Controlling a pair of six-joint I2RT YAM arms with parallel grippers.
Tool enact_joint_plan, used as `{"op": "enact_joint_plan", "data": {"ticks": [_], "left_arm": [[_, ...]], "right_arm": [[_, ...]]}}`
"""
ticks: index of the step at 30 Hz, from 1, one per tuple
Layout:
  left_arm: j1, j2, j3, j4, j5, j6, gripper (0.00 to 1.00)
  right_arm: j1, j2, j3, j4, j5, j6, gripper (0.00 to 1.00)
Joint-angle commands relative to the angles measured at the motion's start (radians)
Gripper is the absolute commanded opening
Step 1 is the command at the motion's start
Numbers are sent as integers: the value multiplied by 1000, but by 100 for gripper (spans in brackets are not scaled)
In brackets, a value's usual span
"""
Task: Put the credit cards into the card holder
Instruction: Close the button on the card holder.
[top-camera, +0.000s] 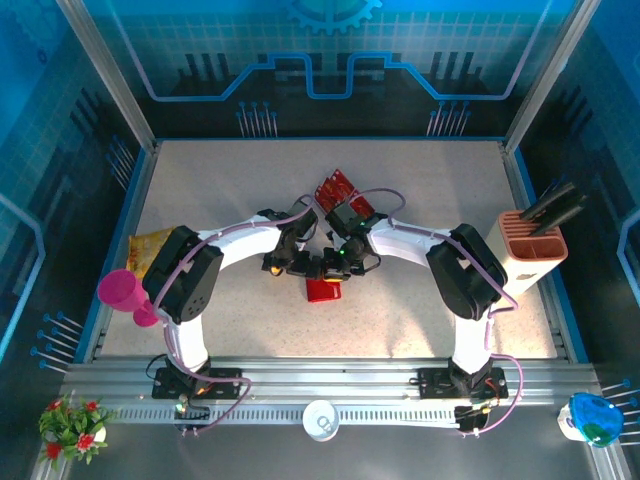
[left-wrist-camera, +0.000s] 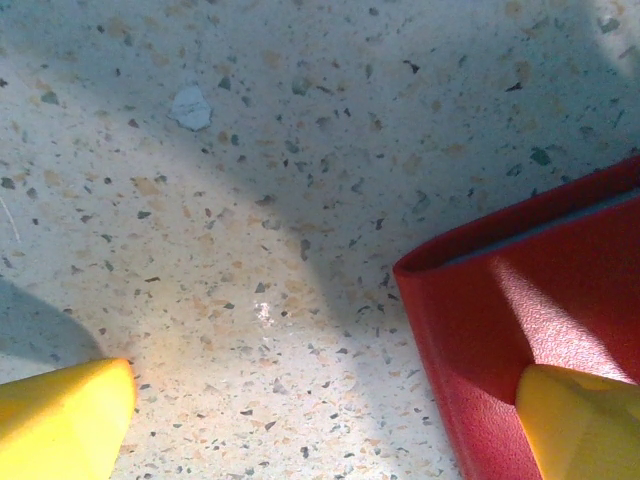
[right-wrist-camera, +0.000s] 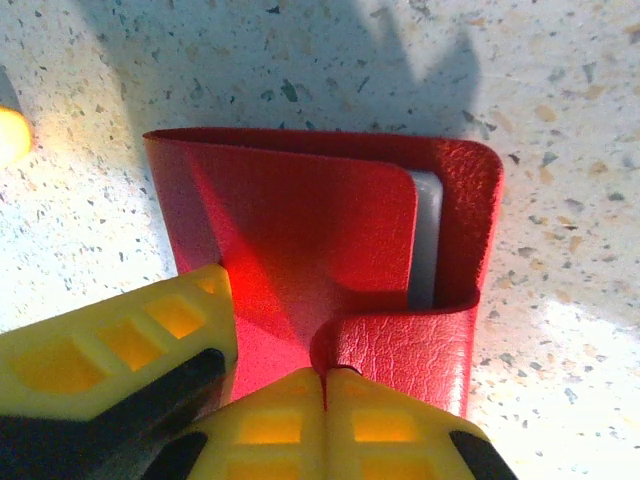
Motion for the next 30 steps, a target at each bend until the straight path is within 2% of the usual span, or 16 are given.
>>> {"op": "enact_joint_plan", "data": {"ticks": [1, 15, 24, 28, 30], "left_arm": [[-12, 44, -42, -27, -17, -1, 99], [-12, 44, -42, -25, -14, 0, 99], [-13, 42, -26, -27, -9, 4, 99], [-11, 40, -16, -23, 1, 4, 99], [-9, 37, -10, -23, 3, 3, 99]], "right_arm": [[15, 67, -56, -43, 15, -18, 0], [51, 164, -27, -186, 103, -53, 0], [49, 159, 4, -172, 52, -41, 0], [44, 163, 69, -180, 34, -40, 20], [39, 152, 88, -169, 14, -34, 23]]}}
